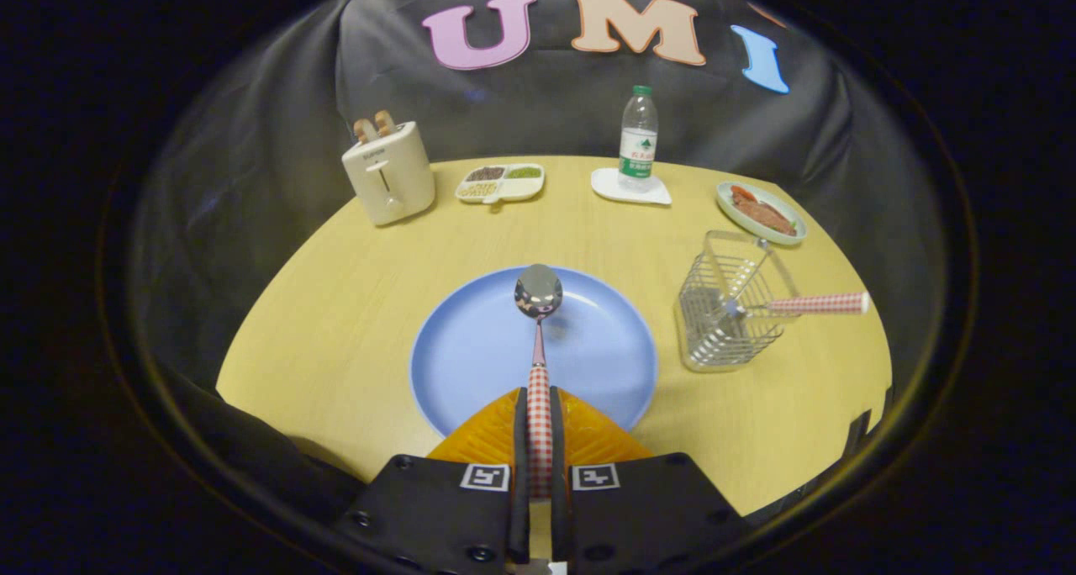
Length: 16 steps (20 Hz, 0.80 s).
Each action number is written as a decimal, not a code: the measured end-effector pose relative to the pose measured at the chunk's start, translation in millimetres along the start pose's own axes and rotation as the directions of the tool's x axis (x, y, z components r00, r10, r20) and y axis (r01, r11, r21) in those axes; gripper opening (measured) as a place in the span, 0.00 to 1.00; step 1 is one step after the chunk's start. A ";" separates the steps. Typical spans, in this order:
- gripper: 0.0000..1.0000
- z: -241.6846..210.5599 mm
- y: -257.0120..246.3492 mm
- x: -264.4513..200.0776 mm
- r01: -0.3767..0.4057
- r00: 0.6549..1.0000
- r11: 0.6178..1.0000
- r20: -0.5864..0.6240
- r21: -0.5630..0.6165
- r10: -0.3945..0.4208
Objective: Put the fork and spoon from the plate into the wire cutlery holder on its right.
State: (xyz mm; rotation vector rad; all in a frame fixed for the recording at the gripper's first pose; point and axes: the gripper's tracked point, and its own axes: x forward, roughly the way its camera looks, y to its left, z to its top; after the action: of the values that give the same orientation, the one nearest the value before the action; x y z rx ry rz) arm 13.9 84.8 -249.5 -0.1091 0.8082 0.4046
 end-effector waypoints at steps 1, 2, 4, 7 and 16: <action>0.13 8.1 -9.5 -8.3 0.004 1.000 1.000 0.002 -0.001 -0.004; 0.13 15.4 -19.4 -16.2 0.011 1.000 1.000 0.001 -0.004 -0.011; 0.13 30.4 -40.0 -31.9 0.024 1.000 1.000 -0.008 -0.009 -0.024; 0.13 55.3 -72.6 -50.9 0.054 0.998 0.998 -0.014 -0.017 -0.054; 0.13 49.6 -138.2 -54.3 0.104 0.969 0.994 -0.221 -0.040 -0.110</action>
State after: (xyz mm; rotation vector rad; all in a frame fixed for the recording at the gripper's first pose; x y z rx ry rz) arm 68.2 -46.7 -184.0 -0.2267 1.0138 0.3049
